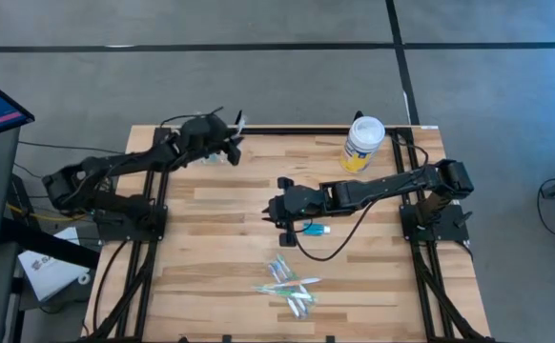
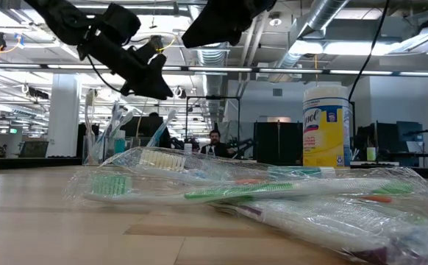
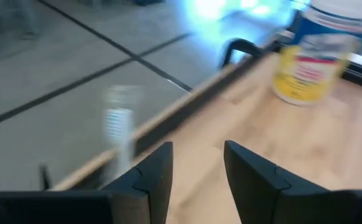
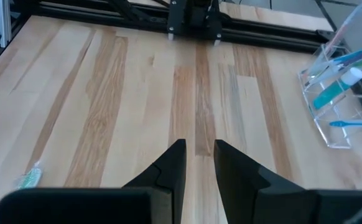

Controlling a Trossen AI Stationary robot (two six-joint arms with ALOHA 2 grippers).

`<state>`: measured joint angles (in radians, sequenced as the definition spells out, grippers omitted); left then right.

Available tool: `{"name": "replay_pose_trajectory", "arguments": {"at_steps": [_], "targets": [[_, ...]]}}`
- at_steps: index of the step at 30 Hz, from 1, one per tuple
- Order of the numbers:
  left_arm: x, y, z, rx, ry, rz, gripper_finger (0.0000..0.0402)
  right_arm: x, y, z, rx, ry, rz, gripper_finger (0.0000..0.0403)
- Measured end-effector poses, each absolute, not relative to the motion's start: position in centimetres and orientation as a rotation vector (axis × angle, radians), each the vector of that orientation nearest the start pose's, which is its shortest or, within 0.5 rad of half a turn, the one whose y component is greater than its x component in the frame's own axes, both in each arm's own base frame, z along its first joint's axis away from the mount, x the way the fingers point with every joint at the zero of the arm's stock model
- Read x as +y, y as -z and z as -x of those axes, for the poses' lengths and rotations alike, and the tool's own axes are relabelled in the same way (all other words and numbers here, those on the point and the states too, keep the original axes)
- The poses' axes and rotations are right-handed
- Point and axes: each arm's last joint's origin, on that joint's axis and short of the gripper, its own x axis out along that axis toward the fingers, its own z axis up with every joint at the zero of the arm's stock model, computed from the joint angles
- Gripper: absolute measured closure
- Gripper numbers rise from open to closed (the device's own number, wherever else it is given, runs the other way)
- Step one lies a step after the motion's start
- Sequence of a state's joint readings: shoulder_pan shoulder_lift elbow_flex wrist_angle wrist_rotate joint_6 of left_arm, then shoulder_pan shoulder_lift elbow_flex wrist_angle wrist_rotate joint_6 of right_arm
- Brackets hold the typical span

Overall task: Pick & Place toothbrushing station
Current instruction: Put the green toothbrush into the transparent organizer

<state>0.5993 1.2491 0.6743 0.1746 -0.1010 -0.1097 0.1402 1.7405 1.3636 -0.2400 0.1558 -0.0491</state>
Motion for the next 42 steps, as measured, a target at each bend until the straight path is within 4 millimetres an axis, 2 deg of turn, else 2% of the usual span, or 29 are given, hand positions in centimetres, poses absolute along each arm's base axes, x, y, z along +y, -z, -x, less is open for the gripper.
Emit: {"name": "replay_pose_trajectory", "arguments": {"at_steps": [13, 20, 34, 42], "targets": [[8.5, -20.5, -23.7, 0.465, -0.424, 0.145, 0.0282, 5.7, -26.8, -38.5, 0.681, -0.008, 0.113, 0.0329], [5.2, -19.5, -24.1, 0.447, -0.305, 0.137, 0.0284, 5.9, -26.6, -38.3, 0.704, -0.077, 0.042, 0.0329], [1.3, -18.3, -24.0, 0.413, -0.2, 0.151, 0.0285, 7.8, -22.0, -36.5, 0.793, -0.086, -0.074, 0.0329], [-0.1, -18.0, -23.8, 0.398, -0.171, 0.172, 0.0285, 8.9, -20.3, -35.7, 0.792, -0.078, -0.149, 0.0329]]}}
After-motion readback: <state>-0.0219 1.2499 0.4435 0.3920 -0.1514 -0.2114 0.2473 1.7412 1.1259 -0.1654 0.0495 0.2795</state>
